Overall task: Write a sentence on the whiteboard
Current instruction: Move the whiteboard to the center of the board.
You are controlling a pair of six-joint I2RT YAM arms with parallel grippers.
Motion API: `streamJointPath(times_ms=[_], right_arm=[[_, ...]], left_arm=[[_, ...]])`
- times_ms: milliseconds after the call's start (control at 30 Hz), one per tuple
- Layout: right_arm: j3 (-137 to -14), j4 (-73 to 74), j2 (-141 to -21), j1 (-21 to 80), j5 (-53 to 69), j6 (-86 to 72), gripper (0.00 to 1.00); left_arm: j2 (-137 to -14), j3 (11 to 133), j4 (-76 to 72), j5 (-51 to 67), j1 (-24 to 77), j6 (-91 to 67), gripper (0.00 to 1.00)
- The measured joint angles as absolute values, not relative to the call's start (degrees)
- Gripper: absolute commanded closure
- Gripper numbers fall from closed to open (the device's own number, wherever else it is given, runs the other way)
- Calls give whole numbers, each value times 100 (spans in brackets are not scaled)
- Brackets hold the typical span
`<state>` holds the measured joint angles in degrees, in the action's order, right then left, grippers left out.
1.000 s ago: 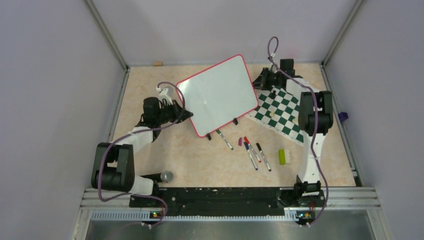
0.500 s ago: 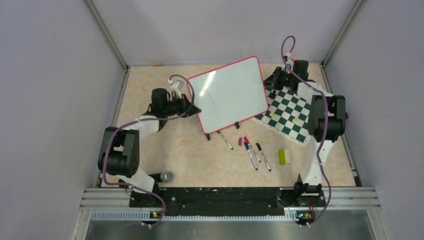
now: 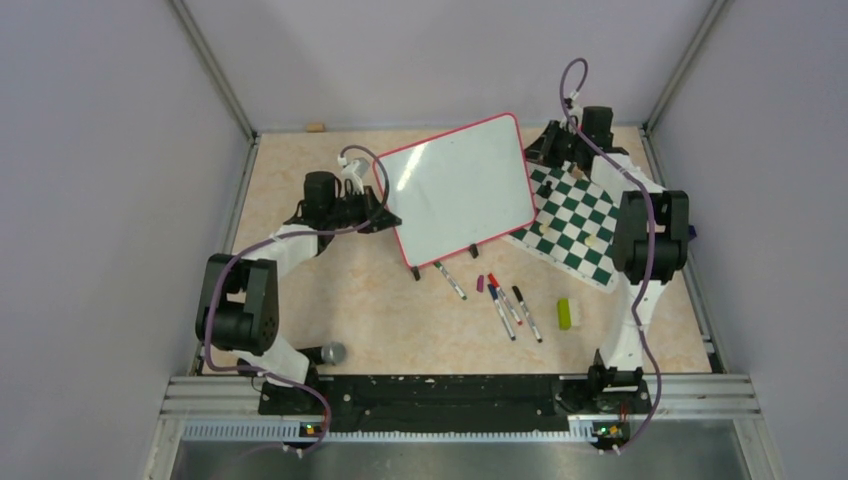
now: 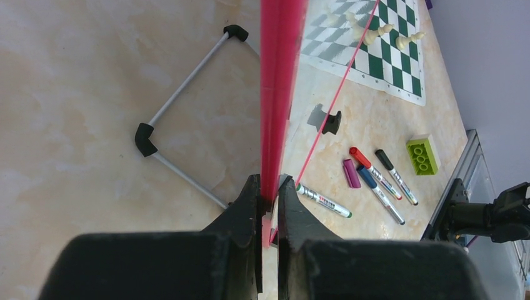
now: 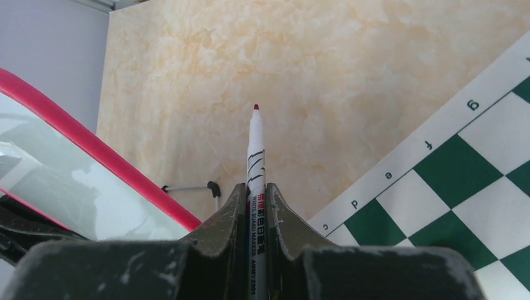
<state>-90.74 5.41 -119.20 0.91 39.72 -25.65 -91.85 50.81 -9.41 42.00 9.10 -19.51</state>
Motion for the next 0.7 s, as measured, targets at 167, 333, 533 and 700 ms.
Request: streamJointPath(times_ms=[167, 333, 533, 700], right_arm=[[-9321, 554, -11920, 248, 3726, -2576, 100], [-9397, 602, -11920, 405, 3516, -2648, 100], [-9598, 683, -11920, 552, 3457, -2764, 100], [-9863, 687, -11920, 733, 3498, -2954, 100]], left_arm=[[-9024, 5081, -705, 4099, 895, -1933, 100], [-8897, 5081, -436, 4051, 786, -1925, 100], [-8755, 5081, -176, 4047, 650, -1922, 100], [-8433, 5085, -19, 3964, 642, -2034, 100]])
